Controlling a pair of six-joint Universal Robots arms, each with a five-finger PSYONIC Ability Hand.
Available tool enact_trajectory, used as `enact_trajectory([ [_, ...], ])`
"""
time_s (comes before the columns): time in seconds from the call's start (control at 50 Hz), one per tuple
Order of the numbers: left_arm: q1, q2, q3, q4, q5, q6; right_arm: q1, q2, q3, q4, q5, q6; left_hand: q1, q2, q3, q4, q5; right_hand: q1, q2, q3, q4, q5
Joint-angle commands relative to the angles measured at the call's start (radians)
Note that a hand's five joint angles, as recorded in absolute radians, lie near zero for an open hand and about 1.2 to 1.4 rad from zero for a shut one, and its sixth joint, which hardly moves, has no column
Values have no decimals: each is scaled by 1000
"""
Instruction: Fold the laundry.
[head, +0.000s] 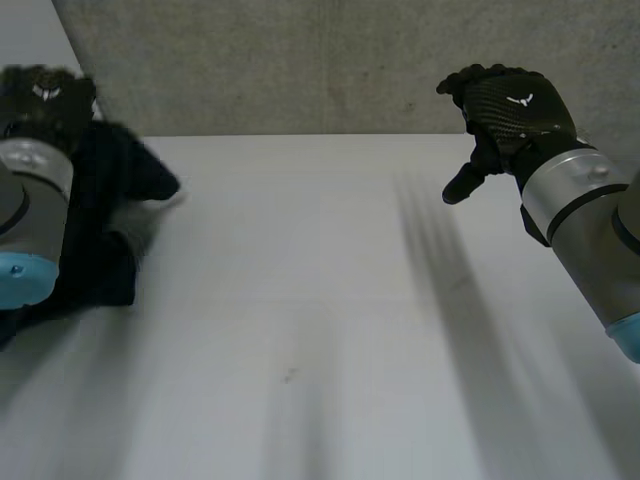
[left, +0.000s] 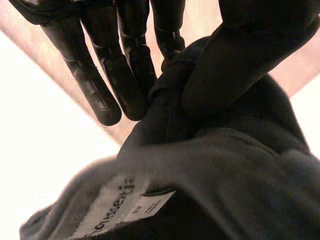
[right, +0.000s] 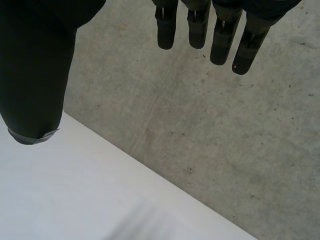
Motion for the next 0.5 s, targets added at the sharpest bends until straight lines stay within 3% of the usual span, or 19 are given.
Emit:
enact_trajectory([
  [0.02, -205, 73, 28, -21, 109, -121, -1, -19, -6, 0, -2, 1, 298, 214, 209, 198, 244, -18, -38, -34, -51, -63],
  [0.14, -393, -2, 36, -35, 113, -231, -7, -21, -13, 0, -4, -2, 298, 214, 209, 198, 244, -18, -38, -34, -51, -63],
  [0.24, -431, -31, 13, -62, 129, -374, -33, -21, -15, 0, -5, -2, 298, 214, 209, 198, 244, -18, -38, -34, -51, -63],
  [0.26, -433, -34, 8, -68, 136, -391, -37, -21, -15, 0, -7, -2, 246, 162, 157, 147, 192, -18, -38, -34, -51, -63],
  [0.28, -433, -40, 3, -74, 145, -404, -40, -21, -15, 0, -7, -2, 8, -77, -82, -92, -47, -18, -38, -34, -51, -63],
  [0.3, -433, -47, 0, -82, 154, -415, -44, -19, -15, 0, -8, 0, -303, -388, -393, -403, -357, -18, -38, -34, -51, -63],
  [0.32, -431, -57, -3, -96, 171, -417, -46, -19, -15, 0, -8, 0, -923, -1008, -1013, -1023, -978, -18, -38, -34, -51, -63],
  [0.42, -413, -63, 6, -97, 169, -372, -46, -19, -16, 3, -8, -2, -923, -1008, -1013, -1023, -978, -18, -38, -34, -51, -63],
  [0.5, -309, -53, 6, -94, 168, -305, -46, -19, -24, 13, -8, -3, -923, -1008, -1013, -1023, -978, -18, -38, -34, -51, -63],
])
